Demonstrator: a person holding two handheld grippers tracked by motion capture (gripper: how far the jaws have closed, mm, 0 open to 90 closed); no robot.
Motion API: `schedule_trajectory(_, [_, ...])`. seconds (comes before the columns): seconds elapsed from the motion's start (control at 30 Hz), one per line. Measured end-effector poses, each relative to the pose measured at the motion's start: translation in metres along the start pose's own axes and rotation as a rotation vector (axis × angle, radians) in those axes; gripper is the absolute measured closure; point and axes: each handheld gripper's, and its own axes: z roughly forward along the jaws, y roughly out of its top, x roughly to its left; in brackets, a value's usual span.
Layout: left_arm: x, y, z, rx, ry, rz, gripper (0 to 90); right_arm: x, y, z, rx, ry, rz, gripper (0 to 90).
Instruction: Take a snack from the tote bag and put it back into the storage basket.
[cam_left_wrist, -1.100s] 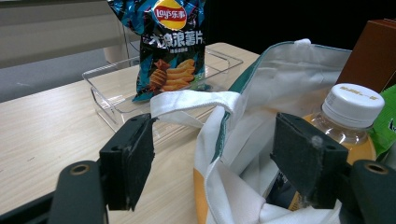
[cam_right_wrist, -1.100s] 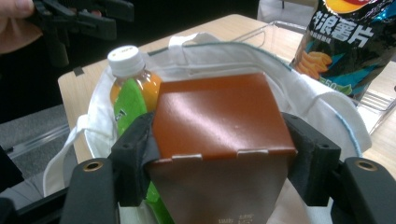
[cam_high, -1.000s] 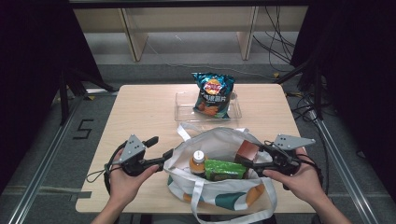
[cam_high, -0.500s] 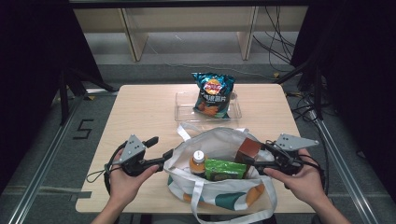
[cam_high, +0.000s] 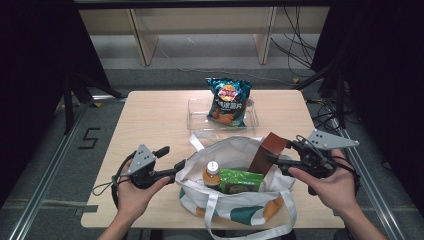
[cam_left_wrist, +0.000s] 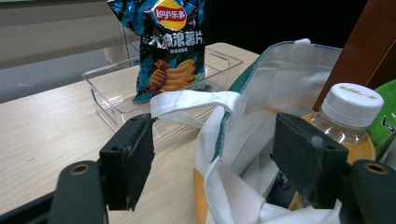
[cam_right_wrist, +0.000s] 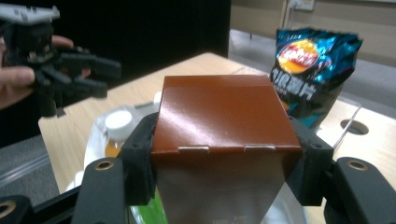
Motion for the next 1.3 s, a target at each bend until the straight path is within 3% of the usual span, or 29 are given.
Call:
schedule_trajectory(0.1, [0.0,0.0,0.0,0.0,0.0,-0.001,29.1,-0.003,0.008,-0.002,-0.026,-0.008,-0.008,39.2])
schedule_trajectory(0.47, [0.0,0.0,0.0,0.001,-0.001,0.001,29.1,-0.009,0.036,-0.008,-0.072,-0.043,0.033,39.2])
schedule_trajectory(0.8, [0.0,0.0,0.0,0.0,-0.001,0.0,29.1,-0.014,0.057,-0.012,-0.129,-0.064,0.03,39.2])
schedule_trajectory(1.23, [0.0,0.0,0.0,0.0,-0.001,0.001,29.1,-0.017,0.07,-0.009,-0.14,-0.092,0.038,39.3])
schedule_trajectory(1.27, [0.0,0.0,0.0,0.0,-0.001,0.001,29.1,-0.018,0.071,-0.009,-0.141,-0.089,0.017,39.3])
schedule_trajectory(1.3, [0.0,0.0,0.0,-0.001,-0.001,0.001,29.1,-0.017,0.072,-0.008,-0.144,-0.093,0.033,39.3])
